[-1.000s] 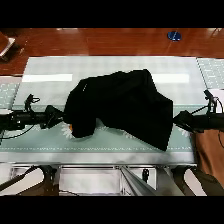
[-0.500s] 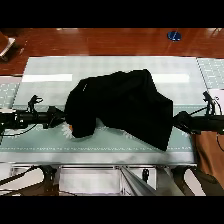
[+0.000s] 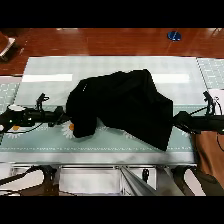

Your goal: Fold the shirts.

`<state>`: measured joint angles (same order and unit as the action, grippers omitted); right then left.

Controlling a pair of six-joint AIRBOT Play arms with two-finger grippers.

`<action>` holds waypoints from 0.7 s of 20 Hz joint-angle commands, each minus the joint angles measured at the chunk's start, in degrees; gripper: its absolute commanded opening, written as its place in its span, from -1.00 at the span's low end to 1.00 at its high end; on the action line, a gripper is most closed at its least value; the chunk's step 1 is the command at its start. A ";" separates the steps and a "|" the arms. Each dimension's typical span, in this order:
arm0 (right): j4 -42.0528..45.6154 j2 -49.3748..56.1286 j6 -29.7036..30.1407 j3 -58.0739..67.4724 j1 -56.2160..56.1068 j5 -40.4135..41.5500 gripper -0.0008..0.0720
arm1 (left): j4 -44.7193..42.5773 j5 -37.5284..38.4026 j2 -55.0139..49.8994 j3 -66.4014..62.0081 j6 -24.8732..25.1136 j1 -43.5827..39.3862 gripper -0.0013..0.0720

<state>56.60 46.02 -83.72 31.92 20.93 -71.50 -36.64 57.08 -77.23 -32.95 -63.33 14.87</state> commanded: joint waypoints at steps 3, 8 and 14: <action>19.56 1.33 -7.80 -0.04 0.04 -1.90 0.16 | 0.85 0.09 -0.09 -2.60 0.11 -2.64 -0.90; 11.13 2.16 -4.96 -5.60 0.02 -7.04 0.16 | 0.85 0.39 -0.09 -2.80 0.11 -2.64 -0.90; 7.89 2.16 -3.96 -13.22 -0.07 -7.21 0.16 | 0.85 0.42 -0.09 -2.80 0.11 -2.67 -0.90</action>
<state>65.73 48.12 -88.09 21.69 20.91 -78.35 -35.79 57.39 -77.34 -35.68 -63.20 12.25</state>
